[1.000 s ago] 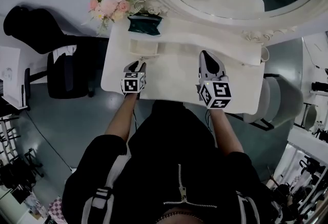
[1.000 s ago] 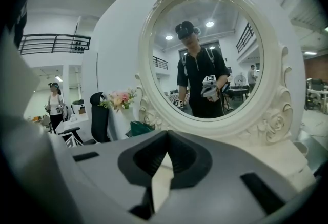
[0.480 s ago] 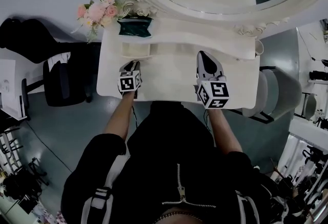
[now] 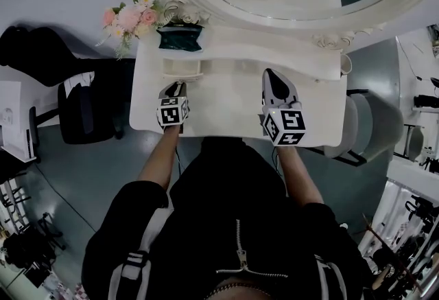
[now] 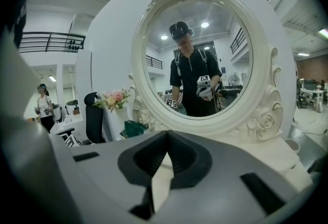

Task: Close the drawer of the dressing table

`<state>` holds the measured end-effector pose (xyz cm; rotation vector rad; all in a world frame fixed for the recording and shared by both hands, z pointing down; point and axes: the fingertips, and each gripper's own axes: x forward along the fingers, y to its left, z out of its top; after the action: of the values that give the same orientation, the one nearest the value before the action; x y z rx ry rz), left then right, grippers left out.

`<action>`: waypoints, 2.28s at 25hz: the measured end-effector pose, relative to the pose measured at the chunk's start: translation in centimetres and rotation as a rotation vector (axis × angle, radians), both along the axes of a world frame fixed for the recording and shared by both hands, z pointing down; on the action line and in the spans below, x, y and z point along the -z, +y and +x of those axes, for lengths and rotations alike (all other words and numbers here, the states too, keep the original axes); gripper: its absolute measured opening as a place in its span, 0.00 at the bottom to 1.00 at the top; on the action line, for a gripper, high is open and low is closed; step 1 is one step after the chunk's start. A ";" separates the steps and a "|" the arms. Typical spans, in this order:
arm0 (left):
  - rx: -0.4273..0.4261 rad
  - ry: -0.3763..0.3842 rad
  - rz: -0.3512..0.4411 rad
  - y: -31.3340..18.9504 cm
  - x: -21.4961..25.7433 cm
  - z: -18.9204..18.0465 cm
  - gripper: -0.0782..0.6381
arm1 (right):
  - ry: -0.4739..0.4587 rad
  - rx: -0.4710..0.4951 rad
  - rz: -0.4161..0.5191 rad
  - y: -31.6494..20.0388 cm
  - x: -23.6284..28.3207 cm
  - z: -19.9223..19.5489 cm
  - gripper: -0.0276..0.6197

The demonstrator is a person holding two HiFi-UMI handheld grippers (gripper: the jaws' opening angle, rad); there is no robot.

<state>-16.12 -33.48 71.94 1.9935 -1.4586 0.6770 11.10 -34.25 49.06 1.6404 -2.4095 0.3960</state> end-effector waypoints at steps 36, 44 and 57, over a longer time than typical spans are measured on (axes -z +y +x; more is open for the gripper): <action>-0.021 -0.022 -0.004 -5.3 -1.1 -0.1 0.25 | 0.012 -0.055 -0.015 -0.8 -0.2 1.6 0.05; -0.032 -0.025 -0.003 -6.7 -1.2 0.0 0.25 | 0.011 -0.071 -0.016 -1.1 -0.3 2.1 0.05; -0.038 -0.029 -0.008 -8.1 -1.2 0.4 0.25 | 0.008 -0.096 -0.019 -0.9 -0.5 3.2 0.05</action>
<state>-15.75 -41.62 73.12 2.0173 -1.4356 0.7295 14.33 -35.20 49.52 1.7506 -2.3204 0.4261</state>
